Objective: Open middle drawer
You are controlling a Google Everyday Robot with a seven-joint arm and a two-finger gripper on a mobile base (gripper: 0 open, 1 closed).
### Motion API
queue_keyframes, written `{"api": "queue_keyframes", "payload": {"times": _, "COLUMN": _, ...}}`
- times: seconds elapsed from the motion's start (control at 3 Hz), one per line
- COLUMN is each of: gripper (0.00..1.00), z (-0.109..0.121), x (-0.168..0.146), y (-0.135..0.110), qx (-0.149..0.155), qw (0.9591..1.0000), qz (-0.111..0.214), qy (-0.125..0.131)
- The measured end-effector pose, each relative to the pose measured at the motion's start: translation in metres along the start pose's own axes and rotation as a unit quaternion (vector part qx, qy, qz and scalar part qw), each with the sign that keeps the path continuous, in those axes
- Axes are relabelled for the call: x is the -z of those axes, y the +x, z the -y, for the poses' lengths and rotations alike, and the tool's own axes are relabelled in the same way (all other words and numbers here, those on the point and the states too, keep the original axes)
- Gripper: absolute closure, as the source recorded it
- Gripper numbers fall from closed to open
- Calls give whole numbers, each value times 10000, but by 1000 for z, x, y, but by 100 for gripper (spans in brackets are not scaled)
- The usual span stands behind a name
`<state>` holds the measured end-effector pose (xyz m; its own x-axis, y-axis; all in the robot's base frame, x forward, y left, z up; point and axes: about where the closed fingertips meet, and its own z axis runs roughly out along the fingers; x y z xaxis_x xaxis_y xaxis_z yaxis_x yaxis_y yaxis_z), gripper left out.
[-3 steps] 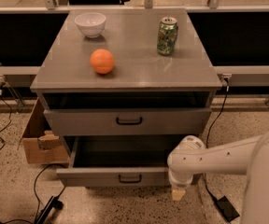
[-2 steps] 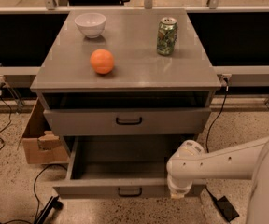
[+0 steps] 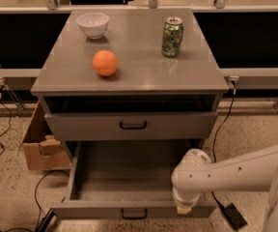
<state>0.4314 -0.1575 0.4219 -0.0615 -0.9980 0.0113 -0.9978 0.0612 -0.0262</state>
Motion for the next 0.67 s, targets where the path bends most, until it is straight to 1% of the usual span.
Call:
{"api": "queue_keyframes", "payload": {"times": 0.33, "gripper": 100, "z": 0, "x": -2, "y": 0, "qx": 0, "qw": 10000, "qz": 0, "qy": 0}}
{"api": "queue_keyframes", "payload": {"times": 0.67, "gripper": 100, "z": -12, "x": 2, "y": 0, "qx": -2, "qw": 10000, "qz": 6, "qy": 31}}
